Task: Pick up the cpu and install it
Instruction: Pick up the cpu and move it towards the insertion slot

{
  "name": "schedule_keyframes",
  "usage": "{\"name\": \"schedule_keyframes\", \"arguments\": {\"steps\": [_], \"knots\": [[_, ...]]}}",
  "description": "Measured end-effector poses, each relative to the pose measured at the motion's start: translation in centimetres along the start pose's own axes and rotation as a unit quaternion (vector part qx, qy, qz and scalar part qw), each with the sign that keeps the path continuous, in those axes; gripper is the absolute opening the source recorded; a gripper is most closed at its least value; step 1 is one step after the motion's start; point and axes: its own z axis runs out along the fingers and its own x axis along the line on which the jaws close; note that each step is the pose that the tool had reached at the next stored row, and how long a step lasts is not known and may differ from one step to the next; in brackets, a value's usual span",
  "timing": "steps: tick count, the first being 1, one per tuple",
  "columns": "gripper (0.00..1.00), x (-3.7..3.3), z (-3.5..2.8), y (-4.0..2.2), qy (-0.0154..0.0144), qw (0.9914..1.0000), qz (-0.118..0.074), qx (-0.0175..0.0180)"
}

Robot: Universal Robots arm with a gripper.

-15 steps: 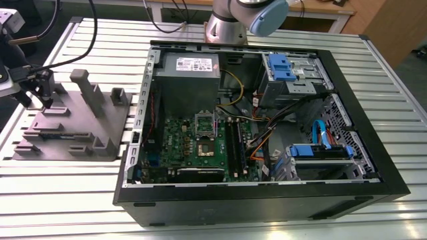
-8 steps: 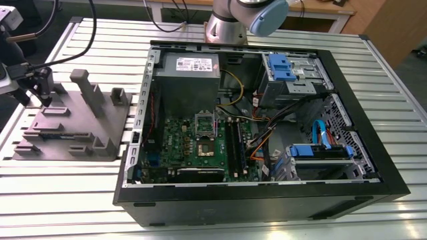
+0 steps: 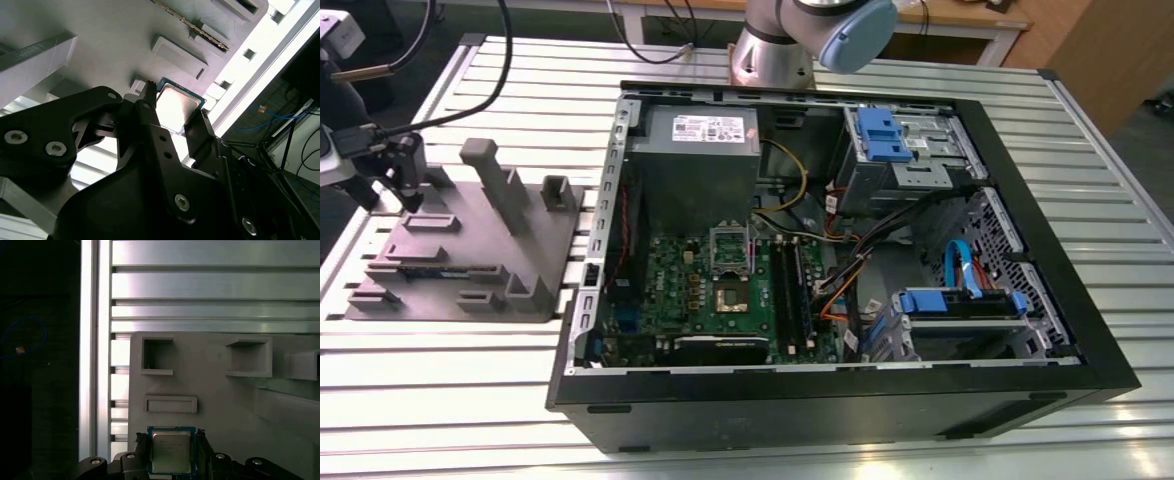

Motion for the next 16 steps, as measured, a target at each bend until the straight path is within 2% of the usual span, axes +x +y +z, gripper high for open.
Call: {"name": "schedule_keyframes", "arguments": {"steps": [16], "knots": [[0.47, 0.0, -0.37, 0.01, 0.0, 1.0, 0.0, 0.0]]}}
